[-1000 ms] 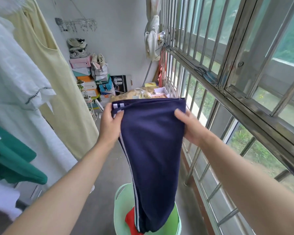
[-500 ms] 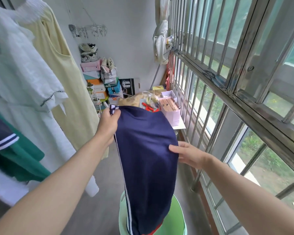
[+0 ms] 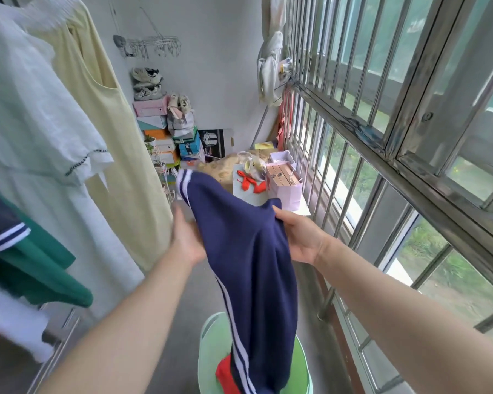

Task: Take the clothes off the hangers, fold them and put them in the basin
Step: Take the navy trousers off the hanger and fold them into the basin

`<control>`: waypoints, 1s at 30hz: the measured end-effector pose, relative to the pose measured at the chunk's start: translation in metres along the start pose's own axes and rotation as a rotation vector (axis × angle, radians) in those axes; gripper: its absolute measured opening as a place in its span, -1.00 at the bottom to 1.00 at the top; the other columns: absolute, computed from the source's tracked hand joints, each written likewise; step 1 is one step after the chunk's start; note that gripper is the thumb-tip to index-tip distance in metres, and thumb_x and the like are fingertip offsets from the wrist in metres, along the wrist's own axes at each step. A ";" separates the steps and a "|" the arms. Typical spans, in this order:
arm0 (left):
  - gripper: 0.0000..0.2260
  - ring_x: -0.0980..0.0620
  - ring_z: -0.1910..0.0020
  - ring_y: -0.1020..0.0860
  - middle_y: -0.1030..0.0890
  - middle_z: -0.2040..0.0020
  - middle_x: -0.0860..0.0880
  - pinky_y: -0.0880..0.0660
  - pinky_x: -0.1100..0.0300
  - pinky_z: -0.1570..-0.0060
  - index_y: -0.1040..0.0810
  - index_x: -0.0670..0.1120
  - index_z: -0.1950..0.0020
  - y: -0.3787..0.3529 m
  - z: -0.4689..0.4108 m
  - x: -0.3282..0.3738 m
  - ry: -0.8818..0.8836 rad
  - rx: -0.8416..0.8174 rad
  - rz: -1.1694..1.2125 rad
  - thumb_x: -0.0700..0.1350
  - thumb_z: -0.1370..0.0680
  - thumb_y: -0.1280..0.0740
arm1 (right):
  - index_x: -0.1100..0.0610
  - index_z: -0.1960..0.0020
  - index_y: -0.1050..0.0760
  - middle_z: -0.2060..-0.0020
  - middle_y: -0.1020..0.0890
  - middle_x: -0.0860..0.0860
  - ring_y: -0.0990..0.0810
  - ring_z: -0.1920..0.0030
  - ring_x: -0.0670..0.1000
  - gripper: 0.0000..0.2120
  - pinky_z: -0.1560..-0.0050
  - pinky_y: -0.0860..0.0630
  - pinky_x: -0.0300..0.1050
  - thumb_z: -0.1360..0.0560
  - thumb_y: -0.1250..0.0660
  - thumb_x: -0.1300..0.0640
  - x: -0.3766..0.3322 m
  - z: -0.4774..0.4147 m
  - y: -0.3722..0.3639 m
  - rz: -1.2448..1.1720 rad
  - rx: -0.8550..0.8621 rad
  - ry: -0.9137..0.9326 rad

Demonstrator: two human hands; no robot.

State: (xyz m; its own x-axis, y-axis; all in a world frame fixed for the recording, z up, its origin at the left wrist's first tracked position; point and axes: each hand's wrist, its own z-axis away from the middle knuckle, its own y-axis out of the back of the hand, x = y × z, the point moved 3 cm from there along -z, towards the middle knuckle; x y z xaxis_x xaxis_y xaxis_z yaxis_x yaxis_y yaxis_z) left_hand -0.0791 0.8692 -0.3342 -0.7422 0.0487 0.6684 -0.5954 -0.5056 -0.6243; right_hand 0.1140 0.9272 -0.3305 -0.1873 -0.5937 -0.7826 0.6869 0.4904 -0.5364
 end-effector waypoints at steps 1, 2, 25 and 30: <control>-0.35 -0.10 -0.02 -0.58 -0.69 0.07 -0.09 -0.47 0.06 -0.07 -0.57 -0.03 -0.17 0.008 0.000 -0.025 0.064 0.006 -0.042 0.45 -0.47 -0.05 | 0.19 0.01 -0.63 0.06 -0.66 0.10 -0.66 0.10 0.07 -0.68 -0.03 -0.55 -0.05 -0.59 -0.16 0.04 -0.001 -0.002 -0.003 -0.014 -0.001 0.000; -0.35 -0.12 -0.03 -0.59 -0.70 0.05 -0.11 -0.47 0.04 -0.03 -0.58 -0.05 -0.14 0.012 0.002 -0.049 0.139 -0.006 -0.084 0.45 -0.46 -0.08 | 0.19 0.06 -0.65 0.09 -0.67 0.10 -0.67 0.12 0.06 -0.66 0.02 -0.58 -0.08 -0.59 -0.16 0.04 0.000 -0.003 -0.004 -0.026 -0.003 -0.001; -0.67 -0.03 0.32 -0.49 -0.52 0.20 -0.14 -0.42 0.22 0.35 -0.46 0.03 -0.18 0.050 -0.016 -0.046 0.102 0.090 -0.966 -0.34 -0.55 -0.25 | 0.26 -0.26 -0.39 -0.03 -0.50 0.17 -0.47 0.02 0.14 -0.70 0.11 -0.38 -0.11 -0.56 -0.18 0.20 0.024 -0.012 0.094 0.929 0.657 -0.155; -0.69 -0.01 0.38 -0.56 -0.58 0.22 -0.15 -0.52 0.28 0.41 -0.59 -0.14 -0.10 0.044 -0.014 -0.044 0.104 0.013 -1.016 -0.40 -0.58 -0.12 | 0.05 -0.39 -0.40 -0.33 -0.47 0.05 -0.46 -0.22 0.09 -0.57 -0.13 -0.41 -0.15 -0.58 -0.07 0.29 0.033 -0.017 0.091 0.953 0.586 -0.060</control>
State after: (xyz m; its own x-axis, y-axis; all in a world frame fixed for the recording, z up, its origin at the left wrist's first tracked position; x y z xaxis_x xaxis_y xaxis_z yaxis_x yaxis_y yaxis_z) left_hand -0.0767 0.8570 -0.3967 0.0884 0.5342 0.8407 -0.9554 -0.1932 0.2232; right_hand 0.1588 0.9630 -0.4105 0.6150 -0.1736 -0.7692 0.7590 0.3948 0.5178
